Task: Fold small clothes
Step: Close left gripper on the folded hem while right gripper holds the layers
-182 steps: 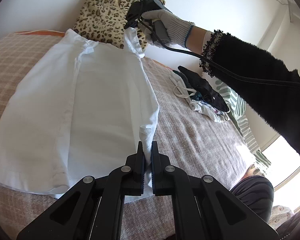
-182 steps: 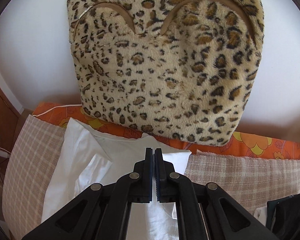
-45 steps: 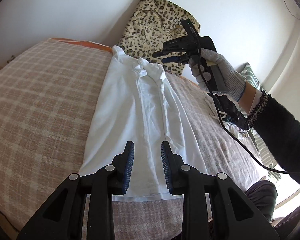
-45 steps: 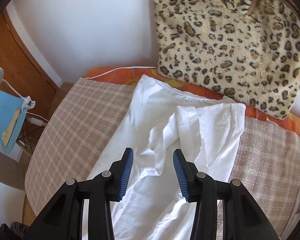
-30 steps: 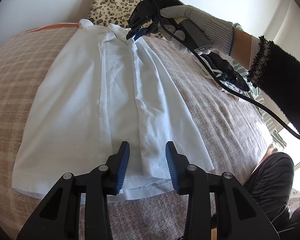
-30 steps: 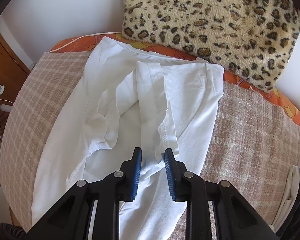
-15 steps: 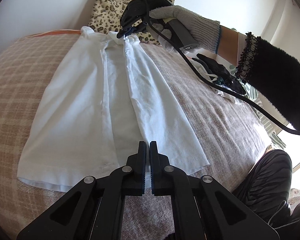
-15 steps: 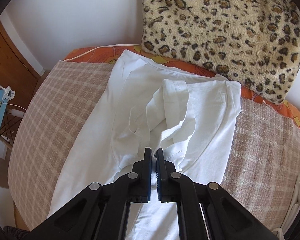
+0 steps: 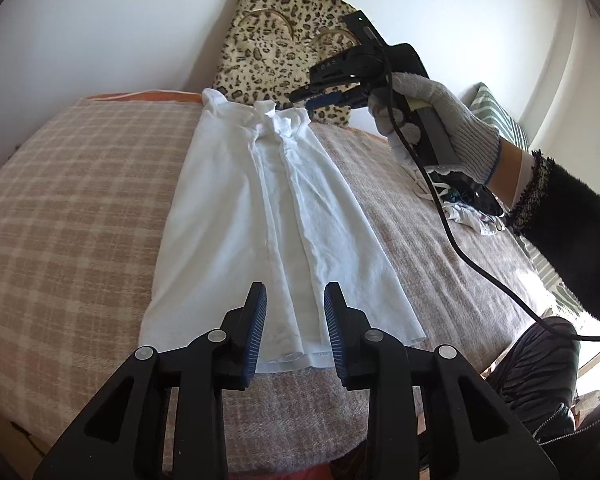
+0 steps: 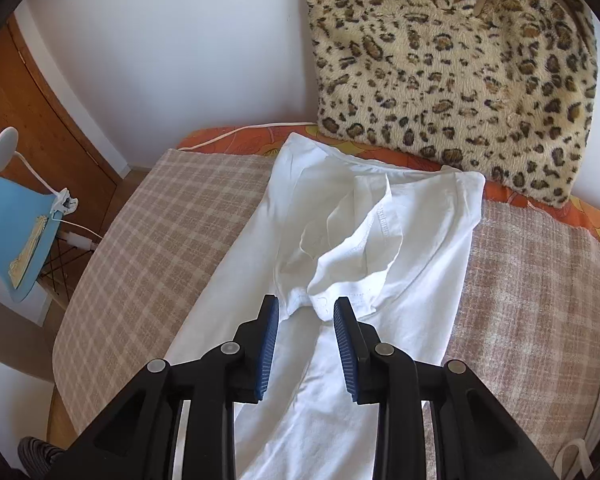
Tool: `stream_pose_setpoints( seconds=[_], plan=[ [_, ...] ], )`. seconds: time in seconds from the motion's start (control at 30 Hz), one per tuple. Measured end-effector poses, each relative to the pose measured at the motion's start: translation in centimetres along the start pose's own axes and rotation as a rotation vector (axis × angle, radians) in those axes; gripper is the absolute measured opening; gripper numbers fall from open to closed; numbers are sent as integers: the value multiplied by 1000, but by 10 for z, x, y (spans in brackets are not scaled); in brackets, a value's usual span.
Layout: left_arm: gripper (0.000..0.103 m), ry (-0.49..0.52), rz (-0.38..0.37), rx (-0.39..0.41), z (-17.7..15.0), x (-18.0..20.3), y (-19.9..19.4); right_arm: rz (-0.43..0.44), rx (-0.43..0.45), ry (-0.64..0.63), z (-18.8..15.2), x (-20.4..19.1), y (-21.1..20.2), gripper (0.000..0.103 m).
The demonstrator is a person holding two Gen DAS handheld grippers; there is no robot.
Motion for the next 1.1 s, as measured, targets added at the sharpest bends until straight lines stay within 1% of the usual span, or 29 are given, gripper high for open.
stream_pose_setpoints(
  seconds=[0.03,0.13,0.23,0.3,0.4,0.47,0.53,0.6,0.67,0.8,0.9,0.97,1.0,1.03,1.07,1.1],
  plan=[
    [32,-9,11,7,3,-7,-6,3,8,14,-10,3,-13,33],
    [32,-21,56,-16,8,-31,-15,26,4,56,-46,11,-43,34],
    [33,-58,86,-39,12,-60,-18,9,-21,62,-94,15,-62,34],
    [39,-93,92,-59,12,-75,-17,20,-59,69,-128,14,-66,34],
    [40,-129,92,-87,10,-91,-12,55,-122,95,-176,9,-66,34],
    [40,-179,58,-107,4,-97,-7,75,-150,108,-204,5,-66,34],
    [40,-217,41,-136,-4,-99,-1,101,-177,125,-224,0,-65,34],
    [40,-246,14,-160,-9,-99,3,113,-197,140,-238,-2,-65,34],
    [40,-254,-4,-175,-12,-97,5,125,-204,143,-248,-4,-67,36],
    [40,-256,0,-200,-17,-96,8,159,-216,144,-262,-12,-71,36],
    [40,-282,-12,-200,-19,-101,7,184,-219,142,-271,-19,-72,36],
    [40,-282,-13,-200,-21,-100,6,197,-211,145,-274,-22,-74,36],
    [39,-276,-13,-201,-22,-99,6,199,-205,142,-274,-23,-74,35],
    [37,-267,-13,-203,-22,-97,6,205,-204,133,-275,-25,-74,28],
    [37,-254,-12,-204,-22,-96,7,218,-210,127,-276,-27,-73,24],
    [32,-239,-11,-204,-21,-94,8,221,-212,123,-276,-28,-72,15]
  ],
)
Point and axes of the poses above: each gripper's, at about its wrist camera, not at the fingertips, and y roughly the way its jaws point, x to its right, z to its top, the point moved 7 cm from there along y, roughly the way its jaws point, and after that the axes turned 8 degrees about -z, right-handed, at the moved point
